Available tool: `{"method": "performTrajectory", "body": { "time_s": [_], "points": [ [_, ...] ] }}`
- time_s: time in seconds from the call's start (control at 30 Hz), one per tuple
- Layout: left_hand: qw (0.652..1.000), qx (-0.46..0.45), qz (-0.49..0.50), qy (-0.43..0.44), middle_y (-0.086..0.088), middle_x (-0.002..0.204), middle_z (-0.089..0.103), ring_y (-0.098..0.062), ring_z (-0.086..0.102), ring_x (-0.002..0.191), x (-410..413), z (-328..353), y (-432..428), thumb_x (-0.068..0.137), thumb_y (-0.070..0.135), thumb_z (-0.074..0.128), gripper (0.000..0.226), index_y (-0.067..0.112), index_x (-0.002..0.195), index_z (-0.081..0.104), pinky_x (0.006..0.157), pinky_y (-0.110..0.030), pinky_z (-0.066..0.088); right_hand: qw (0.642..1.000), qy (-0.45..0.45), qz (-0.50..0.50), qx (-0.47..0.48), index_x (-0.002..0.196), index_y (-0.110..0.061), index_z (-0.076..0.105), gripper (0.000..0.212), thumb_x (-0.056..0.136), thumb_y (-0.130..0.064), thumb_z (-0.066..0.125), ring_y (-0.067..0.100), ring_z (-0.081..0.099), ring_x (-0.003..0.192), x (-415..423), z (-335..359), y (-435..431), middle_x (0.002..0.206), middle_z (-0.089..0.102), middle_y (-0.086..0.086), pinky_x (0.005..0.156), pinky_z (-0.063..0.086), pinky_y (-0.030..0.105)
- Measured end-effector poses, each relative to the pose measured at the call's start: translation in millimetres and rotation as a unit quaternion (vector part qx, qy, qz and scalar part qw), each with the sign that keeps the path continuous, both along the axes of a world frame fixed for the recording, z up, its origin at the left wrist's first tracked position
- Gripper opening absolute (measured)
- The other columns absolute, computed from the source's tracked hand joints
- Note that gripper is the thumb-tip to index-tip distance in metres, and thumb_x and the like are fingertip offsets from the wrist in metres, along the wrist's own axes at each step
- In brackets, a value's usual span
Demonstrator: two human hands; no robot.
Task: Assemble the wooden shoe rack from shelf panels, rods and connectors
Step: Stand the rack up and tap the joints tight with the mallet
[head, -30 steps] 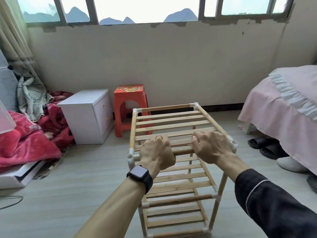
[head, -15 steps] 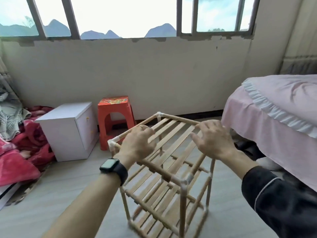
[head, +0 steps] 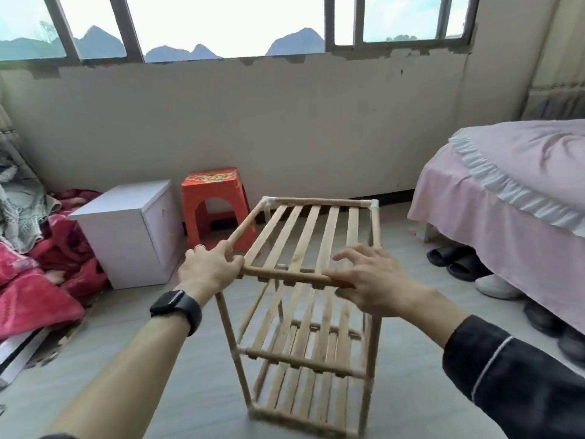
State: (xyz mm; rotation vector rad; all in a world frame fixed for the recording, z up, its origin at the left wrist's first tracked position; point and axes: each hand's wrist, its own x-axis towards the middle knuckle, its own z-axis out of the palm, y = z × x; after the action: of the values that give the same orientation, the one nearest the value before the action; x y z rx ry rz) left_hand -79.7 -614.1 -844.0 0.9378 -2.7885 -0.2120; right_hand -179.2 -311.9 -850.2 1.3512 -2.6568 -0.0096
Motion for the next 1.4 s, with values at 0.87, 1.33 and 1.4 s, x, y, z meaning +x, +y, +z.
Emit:
{"method": "performTrajectory", "body": {
  "time_s": [0.87, 1.33, 1.4],
  "points": [
    [0.944, -0.106, -0.312, 0.008, -0.003, 0.122, 0.061, -0.018, 0.051, 0.116, -41.7, -10.1, 47.7, 0.089, 0.083, -0.001, 0.089, 0.034, 0.131, 0.060, 0.109, -0.043, 0.034, 0.985, -0.054, -0.156, -0.057, 0.122, -0.021, 0.052, 0.037, 0.090, -0.039, 0.056, 0.022, 0.048, 0.100, 19.0, -2.1, -0.6, 0.116, 0.053, 0.003, 0.085, 0.050, 0.039],
    [0.961, -0.142, -0.235, 0.034, 0.002, 0.073, 0.060, -0.017, 0.060, 0.068, -36.9, -10.3, 91.0, 0.085, 0.083, 0.006, 0.082, 0.022, 0.088, 0.060, 0.073, -0.041, 0.055, 0.987, -0.047, -0.134, -0.070, 0.095, -0.025, 0.051, 0.023, 0.080, -0.042, 0.058, 0.015, 0.052, 0.074, -27.8, -8.5, 6.5, 0.084, 0.052, -0.006, 0.069, 0.047, 0.033],
    [0.961, -0.142, -0.232, 0.041, 0.002, 0.072, 0.061, -0.018, 0.060, 0.067, -38.4, -10.5, 89.9, 0.086, 0.081, 0.010, 0.077, 0.022, 0.086, 0.060, 0.069, -0.040, 0.056, 0.988, -0.037, -0.132, -0.076, 0.091, -0.025, 0.051, 0.019, 0.079, -0.038, 0.058, 0.013, 0.051, 0.070, -28.2, -9.8, 4.5, 0.080, 0.053, -0.006, 0.067, 0.049, 0.032]
  ]
}}
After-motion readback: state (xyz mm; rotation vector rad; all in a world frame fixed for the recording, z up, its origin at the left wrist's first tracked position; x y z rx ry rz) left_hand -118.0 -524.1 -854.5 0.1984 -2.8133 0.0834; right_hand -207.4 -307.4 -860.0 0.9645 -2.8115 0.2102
